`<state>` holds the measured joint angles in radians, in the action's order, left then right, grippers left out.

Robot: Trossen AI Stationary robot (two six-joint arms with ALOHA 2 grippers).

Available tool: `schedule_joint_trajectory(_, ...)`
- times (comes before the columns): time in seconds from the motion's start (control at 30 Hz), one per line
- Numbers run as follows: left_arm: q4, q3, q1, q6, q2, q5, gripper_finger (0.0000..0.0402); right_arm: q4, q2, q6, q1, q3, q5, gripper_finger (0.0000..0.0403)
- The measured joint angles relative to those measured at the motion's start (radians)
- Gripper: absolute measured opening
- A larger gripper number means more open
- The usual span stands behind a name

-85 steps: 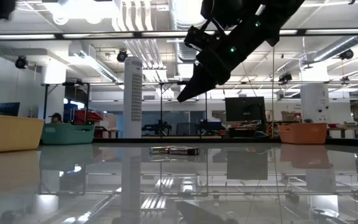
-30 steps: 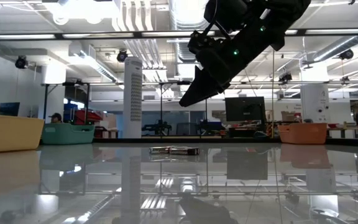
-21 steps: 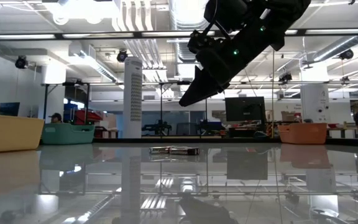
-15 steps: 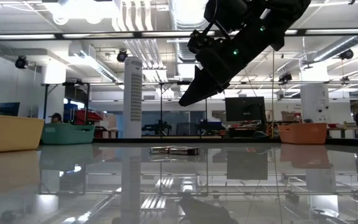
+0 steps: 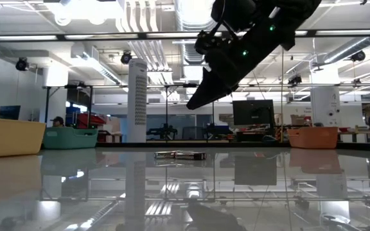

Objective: Sort batteries
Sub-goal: Put the red battery into the orange bin

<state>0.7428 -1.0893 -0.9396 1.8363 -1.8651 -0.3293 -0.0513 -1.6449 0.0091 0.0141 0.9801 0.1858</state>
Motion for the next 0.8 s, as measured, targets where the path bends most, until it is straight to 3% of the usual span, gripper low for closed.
schedule_joint_trajectory(0.07, 0.002, 0.0, 0.008, -0.055, 0.006, 0.048, 0.0022, 0.036, 0.03, -0.02, 0.019, 0.007, 0.001, 0.0141)
schedule_joint_trajectory(0.13, 0.008, 0.001, 0.024, -0.122, 0.021, 0.159, 0.0022, 0.048, 0.073, -0.036, 0.052, 0.007, 0.001, 0.0134)
schedule_joint_trajectory(0.33, -0.002, 0.008, 0.142, -0.47, 0.106, 0.764, 0.0022, -0.051, 0.156, -0.113, 0.189, -0.061, 0.0, 0.0114)
schedule_joint_trajectory(0.43, -0.062, 0.015, 0.204, -0.667, 0.163, 0.938, 0.0022, -0.157, 0.164, -0.158, 0.255, -0.127, 0.047, 0.0109)
schedule_joint_trajectory(0.57, -0.304, 0.091, 0.321, -0.936, 0.227, 0.915, 0.0022, -0.17, 0.165, -0.248, 0.352, -0.191, 0.327, 0.0109)
schedule_joint_trajectory(0.63, -0.498, 0.161, 0.384, -1.078, 0.257, 0.821, 0.0022, -0.182, 0.166, -0.302, 0.401, -0.202, 0.434, 0.0106)
schedule_joint_trajectory(0.8, -1.067, 0.37, 0.576, -1.315, 0.291, 0.533, 0.0022, -0.324, 0.155, -0.469, 0.506, -0.208, 0.57, 0.0091)
